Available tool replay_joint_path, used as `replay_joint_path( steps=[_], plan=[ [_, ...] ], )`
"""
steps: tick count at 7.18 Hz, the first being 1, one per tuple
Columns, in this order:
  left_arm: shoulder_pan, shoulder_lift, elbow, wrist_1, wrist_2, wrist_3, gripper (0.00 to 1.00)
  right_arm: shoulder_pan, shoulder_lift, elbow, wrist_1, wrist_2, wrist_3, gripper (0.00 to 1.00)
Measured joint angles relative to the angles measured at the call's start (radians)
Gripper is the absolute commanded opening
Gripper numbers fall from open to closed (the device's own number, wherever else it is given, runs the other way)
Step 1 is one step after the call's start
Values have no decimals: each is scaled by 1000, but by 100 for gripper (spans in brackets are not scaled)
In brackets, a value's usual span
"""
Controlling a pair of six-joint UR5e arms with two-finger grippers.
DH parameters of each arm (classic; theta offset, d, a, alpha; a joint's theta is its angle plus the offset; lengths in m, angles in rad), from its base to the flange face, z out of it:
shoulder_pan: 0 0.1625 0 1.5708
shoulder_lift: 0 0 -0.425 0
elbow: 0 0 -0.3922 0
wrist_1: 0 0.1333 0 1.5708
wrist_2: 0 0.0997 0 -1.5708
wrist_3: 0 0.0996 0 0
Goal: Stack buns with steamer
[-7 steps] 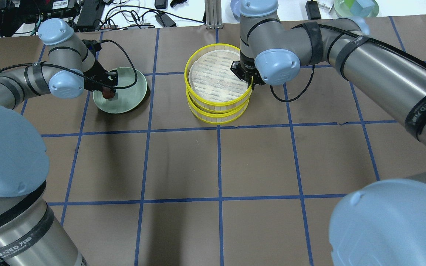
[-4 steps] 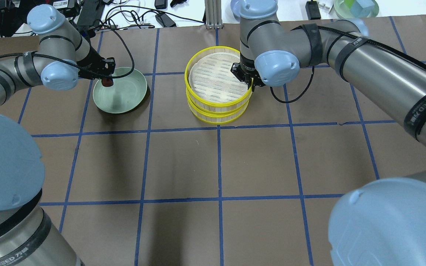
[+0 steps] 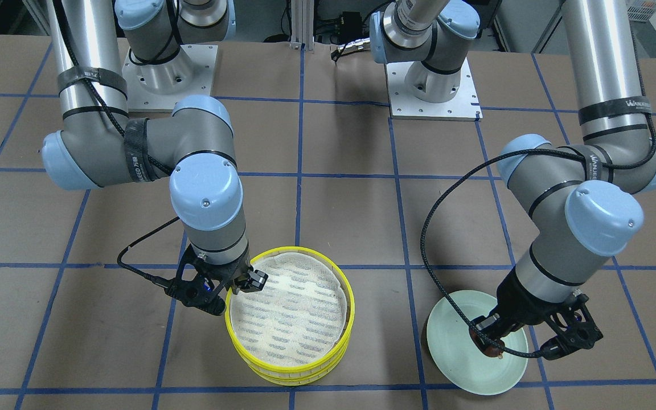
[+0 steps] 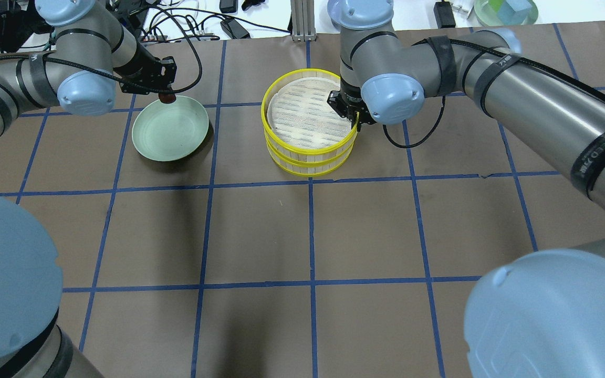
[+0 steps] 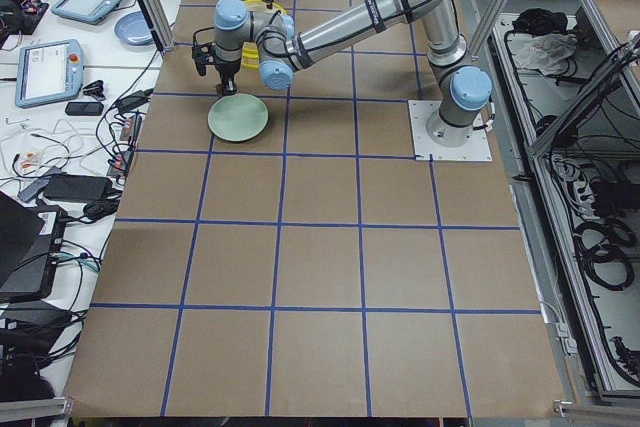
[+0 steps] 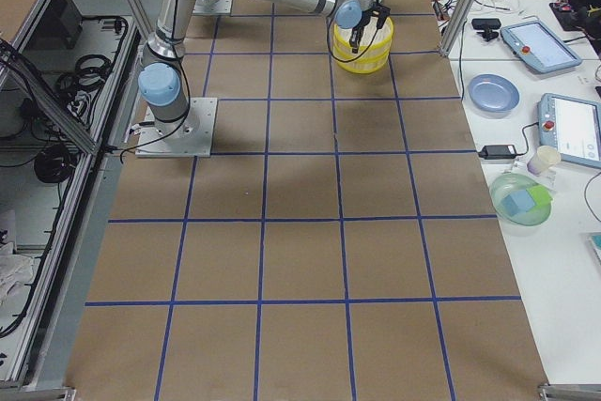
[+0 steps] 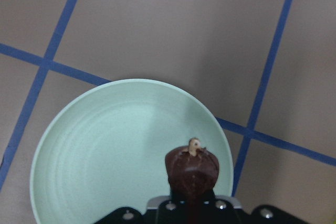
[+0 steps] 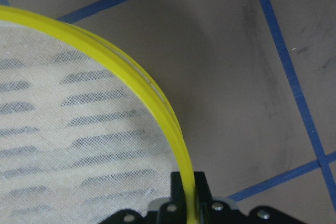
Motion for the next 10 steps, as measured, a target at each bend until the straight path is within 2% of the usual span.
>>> replay_joint_path(
  steps=[1, 4, 6, 7, 8, 9, 10],
  plan=[
    [-22, 10, 1, 0, -3, -46, 0, 0, 1, 0, -12, 0, -2, 43],
    [-96, 42, 3, 3, -47, -189, 0, -1, -3, -5, -47, -2, -13, 63],
    [-187, 42, 2, 17, -112, -325, 0, -21, -61, -8, -7, -6, -90, 80],
    [-237, 35, 0, 28, -131, -387, 27, -41, -118, -8, 56, -3, -142, 83],
    [-288, 23, -1, 38, -152, -446, 95, -68, -189, -6, 129, -2, -209, 94],
    [-325, 12, -3, 50, -174, -488, 100, -107, -266, -4, 210, -2, -291, 100],
    [-344, 8, -3, 60, -183, -512, 100, -152, -332, -3, 285, -2, -380, 100]
  ],
)
